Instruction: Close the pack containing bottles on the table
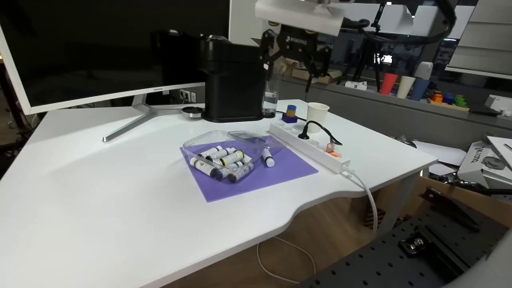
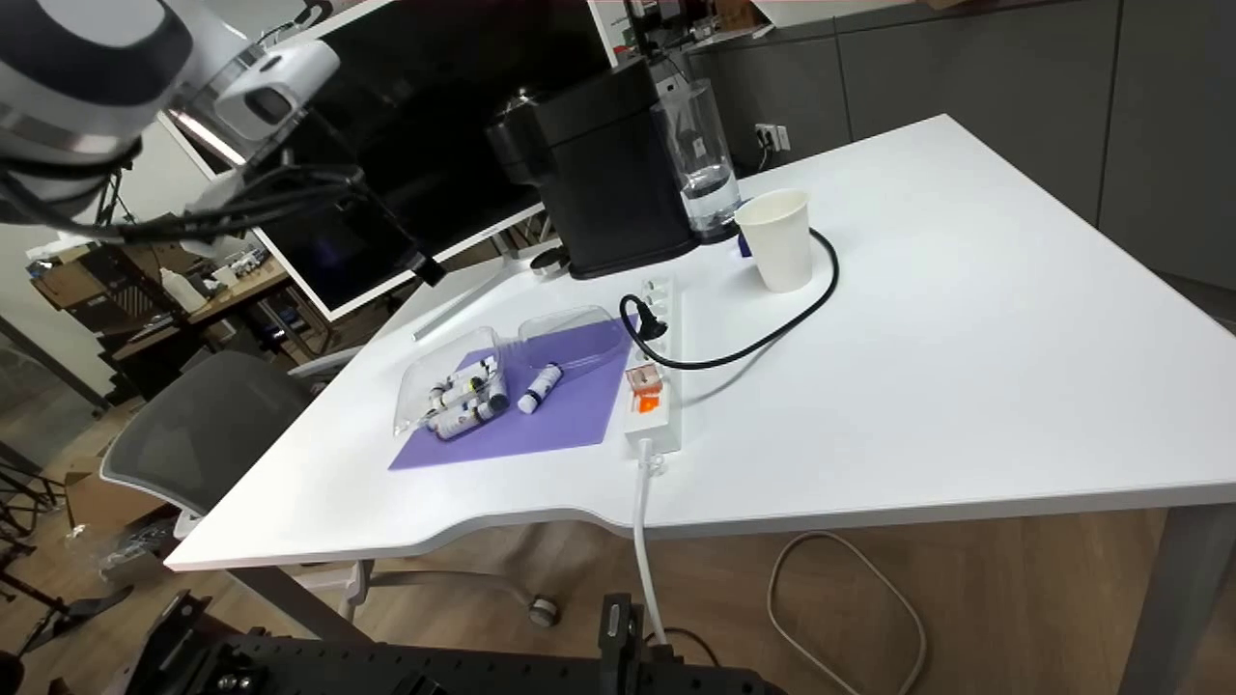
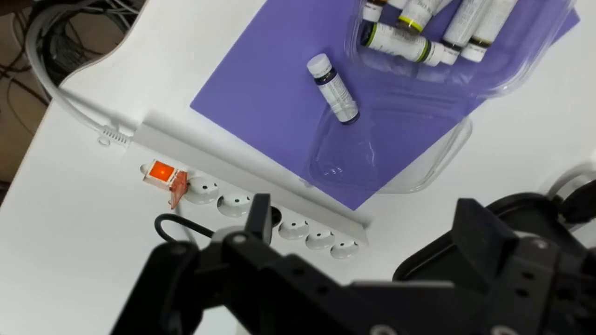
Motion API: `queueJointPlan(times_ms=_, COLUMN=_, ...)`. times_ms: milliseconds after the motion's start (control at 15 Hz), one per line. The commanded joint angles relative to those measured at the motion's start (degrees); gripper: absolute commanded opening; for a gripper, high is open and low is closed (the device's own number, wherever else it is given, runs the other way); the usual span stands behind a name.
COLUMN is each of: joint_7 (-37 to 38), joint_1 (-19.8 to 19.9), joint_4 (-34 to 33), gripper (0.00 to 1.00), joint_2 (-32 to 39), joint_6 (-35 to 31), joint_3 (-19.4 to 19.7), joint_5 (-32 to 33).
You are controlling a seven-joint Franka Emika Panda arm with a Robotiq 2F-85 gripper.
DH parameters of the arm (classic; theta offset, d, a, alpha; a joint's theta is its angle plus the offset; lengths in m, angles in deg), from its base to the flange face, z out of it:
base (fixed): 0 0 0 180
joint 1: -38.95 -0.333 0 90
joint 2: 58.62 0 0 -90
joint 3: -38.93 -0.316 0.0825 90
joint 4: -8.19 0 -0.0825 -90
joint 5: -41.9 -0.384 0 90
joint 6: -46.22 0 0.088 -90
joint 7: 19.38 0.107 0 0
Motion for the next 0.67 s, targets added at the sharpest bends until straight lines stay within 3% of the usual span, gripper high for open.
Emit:
queueJointPlan(times_ms=0, joint_7=-4.9, joint_1=0.3, joint_4=1.6, gripper=1.0, joint_2=7.8, joint_6=-15.0, joint_3=5.8, joint_5=-9.4)
queueJointPlan(times_ms=67, joint_7=-9.3, joint_1=-2.6, joint_4=2.7, gripper=1.0, joint_2=10.1, joint_6=-20.5, joint_3=8.6, joint_5=-16.2)
queueJointPlan(times_ms=133, joint_7=-10.3, joint_1=-9.6, joint_4=3.0, gripper=1.0, joint_2=11.8, joint_6=-24.5, joint_3=14.0, joint_5=-21.2)
queueJointPlan(times_ms=200, joint_7=-8.7, joint_1=-2.0, joint_4=3.0, gripper=1.0, joint_2=7.7, joint_6=-18.6, joint_3=7.9, joint_5=-15.1)
queueJointPlan(times_ms=267, joint_7=-10.5, joint_1=-5.2, joint_4=2.9, gripper=1.0, joint_2=10.1, joint_6=-21.9, joint_3=10.9, joint_5=-18.4)
queueJointPlan(times_ms=333, joint_7=-14.3, joint_1=-6.9, joint_4=2.7, gripper=1.0, joint_2=11.8, joint_6=-23.5, joint_3=11.2, joint_5=-24.2)
queueJointPlan(times_ms=600, joint_7=-13.0, joint_1=-9.3, joint_4=2.4, gripper=1.0, joint_2=11.7, joint_6=-24.8, joint_3=10.0, joint_5=-26.9)
